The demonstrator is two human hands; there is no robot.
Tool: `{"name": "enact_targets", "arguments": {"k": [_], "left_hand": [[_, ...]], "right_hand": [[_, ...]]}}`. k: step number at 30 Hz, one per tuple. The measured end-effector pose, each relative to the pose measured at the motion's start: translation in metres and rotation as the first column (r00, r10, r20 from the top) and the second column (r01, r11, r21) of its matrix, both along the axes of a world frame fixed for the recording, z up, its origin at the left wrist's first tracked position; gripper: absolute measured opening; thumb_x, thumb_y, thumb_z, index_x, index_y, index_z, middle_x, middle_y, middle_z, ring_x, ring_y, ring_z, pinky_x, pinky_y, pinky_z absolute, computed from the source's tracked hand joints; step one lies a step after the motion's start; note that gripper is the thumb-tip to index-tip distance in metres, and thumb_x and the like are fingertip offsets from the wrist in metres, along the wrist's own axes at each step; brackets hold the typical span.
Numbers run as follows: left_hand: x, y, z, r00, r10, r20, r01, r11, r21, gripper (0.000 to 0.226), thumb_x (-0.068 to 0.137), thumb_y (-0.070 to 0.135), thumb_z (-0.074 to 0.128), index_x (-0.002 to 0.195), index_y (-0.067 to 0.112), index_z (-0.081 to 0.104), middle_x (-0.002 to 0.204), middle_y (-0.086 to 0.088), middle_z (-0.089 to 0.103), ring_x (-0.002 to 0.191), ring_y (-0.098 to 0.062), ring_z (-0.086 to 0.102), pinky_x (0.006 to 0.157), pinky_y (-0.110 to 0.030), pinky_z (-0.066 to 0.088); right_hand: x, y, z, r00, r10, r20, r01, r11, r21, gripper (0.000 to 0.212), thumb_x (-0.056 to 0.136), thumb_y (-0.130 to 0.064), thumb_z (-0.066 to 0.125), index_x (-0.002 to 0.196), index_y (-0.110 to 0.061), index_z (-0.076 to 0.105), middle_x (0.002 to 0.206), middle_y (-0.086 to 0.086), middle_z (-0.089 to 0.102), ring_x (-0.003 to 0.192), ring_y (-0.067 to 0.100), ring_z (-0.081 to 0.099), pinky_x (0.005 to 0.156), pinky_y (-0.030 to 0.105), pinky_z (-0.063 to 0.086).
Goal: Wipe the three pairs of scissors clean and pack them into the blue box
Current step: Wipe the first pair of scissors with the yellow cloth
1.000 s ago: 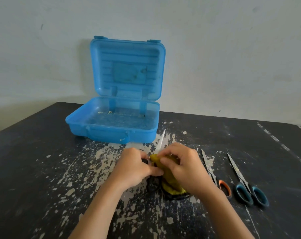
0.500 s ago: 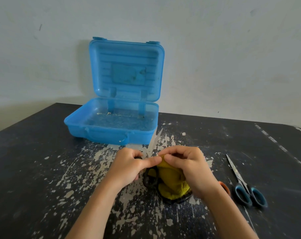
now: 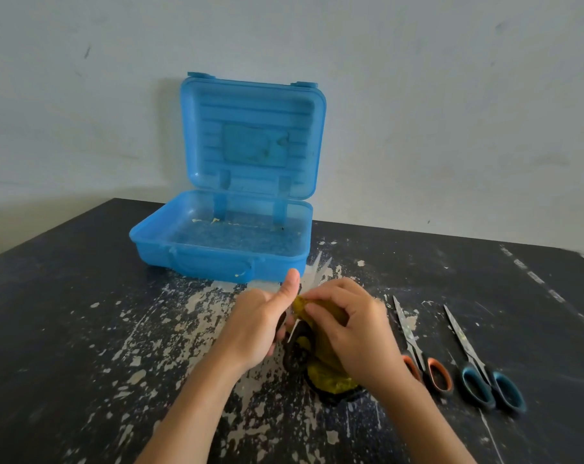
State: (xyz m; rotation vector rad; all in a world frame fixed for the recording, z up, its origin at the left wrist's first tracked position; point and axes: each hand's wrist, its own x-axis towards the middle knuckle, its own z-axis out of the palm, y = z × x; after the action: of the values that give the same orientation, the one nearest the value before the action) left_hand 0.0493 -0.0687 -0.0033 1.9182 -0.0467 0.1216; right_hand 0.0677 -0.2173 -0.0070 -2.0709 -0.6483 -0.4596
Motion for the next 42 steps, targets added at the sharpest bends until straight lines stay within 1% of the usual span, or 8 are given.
{"name": "enact_targets", "arguments": {"k": [7, 12, 16, 20, 24, 28, 37, 42], "left_hand": [[-0.002, -0.002, -0.001, 0.996, -0.064, 0.059, 0.057, 0.992, 0.110, 0.091, 0.082, 0.066, 0.020, 0.057, -0.018, 0.044, 0.047, -0.013, 0.042, 0.032, -0.007, 0.034, 0.040, -0.015, 0.028], [0.000, -0.005, -0.004, 0.999, -0.029, 0.022, 0.027, 0.993, 0.112, 0.095, 0.074, 0.075, 0.016, 0.057, -0.015, 0.043, 0.047, -0.008, 0.039, 0.033, -0.009, 0.033, 0.044, -0.019, 0.027], [0.004, 0.000, -0.005, 0.995, 0.074, 0.061, -0.076, 0.997, 0.021, 0.100, 0.073, 0.082, 0.016, 0.058, -0.013, 0.043, 0.045, -0.005, 0.042, 0.036, -0.013, 0.036, 0.046, -0.027, 0.029], [0.002, -0.004, 0.001, 0.993, 0.112, 0.035, -0.106, 0.985, -0.138, 0.087, 0.073, 0.071, 0.026, 0.064, -0.011, 0.052, 0.045, -0.003, 0.045, 0.034, -0.012, 0.038, 0.036, -0.022, 0.030], [0.000, -0.001, 0.005, 0.994, 0.113, -0.008, -0.114, 0.986, -0.122, 0.055, 0.091, 0.047, 0.046, 0.066, -0.001, 0.056, 0.049, -0.005, 0.047, 0.035, -0.012, 0.040, 0.034, -0.018, 0.030], [0.002, 0.012, 0.005, 0.996, 0.068, -0.065, -0.068, 0.998, -0.004, 0.049, 0.083, 0.041, 0.064, 0.068, -0.005, 0.063, 0.046, -0.006, 0.050, 0.037, -0.018, 0.044, 0.035, -0.021, 0.034], [0.004, 0.016, 0.006, 0.995, 0.001, -0.099, 0.001, 1.000, 0.020, 0.019, 0.081, 0.029, 0.070, 0.063, 0.023, 0.074, 0.060, -0.007, 0.071, 0.058, -0.018, 0.067, 0.062, -0.020, 0.054], [0.002, 0.015, 0.010, 0.985, 0.033, -0.168, -0.051, 0.993, -0.106, 0.018, 0.077, 0.017, 0.075, 0.060, 0.013, 0.075, 0.049, -0.008, 0.059, 0.041, -0.017, 0.050, 0.042, -0.022, 0.045]], "right_hand": [[0.016, -0.001, -0.011, 0.948, -0.221, 0.230, 0.230, 0.973, -0.014, 0.011, 0.081, -0.006, 0.066, 0.090, -0.008, 0.071, 0.087, 0.003, 0.057, 0.074, 0.007, 0.051, 0.069, 0.005, 0.038], [0.026, -0.011, -0.011, 0.909, -0.414, 0.048, 0.412, 0.910, 0.047, 0.017, 0.087, -0.001, 0.056, 0.096, -0.006, 0.069, 0.093, 0.002, 0.053, 0.080, 0.014, 0.052, 0.066, 0.002, 0.032], [0.016, -0.013, 0.002, 0.975, -0.220, -0.031, 0.220, 0.975, -0.001, 0.019, 0.090, -0.011, 0.051, 0.094, -0.017, 0.069, 0.096, -0.003, 0.057, 0.070, 0.002, 0.051, 0.058, 0.010, 0.041], [0.003, -0.005, 0.011, 0.993, -0.015, -0.121, -0.035, 0.917, -0.397, 0.044, 0.075, -0.064, 0.052, 0.078, -0.023, 0.066, 0.081, -0.008, 0.058, 0.070, 0.008, 0.054, 0.063, 0.032, 0.048], [0.005, -0.007, 0.012, 0.975, 0.047, -0.215, -0.125, 0.921, -0.368, 0.030, 0.080, -0.041, 0.063, 0.072, -0.013, 0.063, 0.074, -0.002, 0.058, 0.068, 0.016, 0.053, 0.068, 0.041, 0.046], [0.011, -0.021, 0.012, 0.944, 0.057, -0.324, -0.123, 0.975, -0.185, 0.009, 0.080, -0.024, 0.067, 0.073, -0.029, 0.066, 0.077, -0.008, 0.062, 0.073, 0.011, 0.058, 0.074, 0.036, 0.050], [0.010, -0.021, 0.011, 0.944, 0.085, -0.319, -0.173, 0.951, -0.258, 0.006, 0.082, -0.018, 0.065, 0.082, -0.015, 0.071, 0.086, -0.005, 0.062, 0.081, 0.011, 0.056, 0.079, 0.032, 0.046], [0.007, -0.026, 0.014, 0.926, 0.099, -0.364, -0.161, 0.976, -0.145, 0.006, 0.079, -0.025, 0.069, 0.077, -0.020, 0.072, 0.078, -0.003, 0.068, 0.072, 0.015, 0.061, 0.070, 0.032, 0.052]]}}
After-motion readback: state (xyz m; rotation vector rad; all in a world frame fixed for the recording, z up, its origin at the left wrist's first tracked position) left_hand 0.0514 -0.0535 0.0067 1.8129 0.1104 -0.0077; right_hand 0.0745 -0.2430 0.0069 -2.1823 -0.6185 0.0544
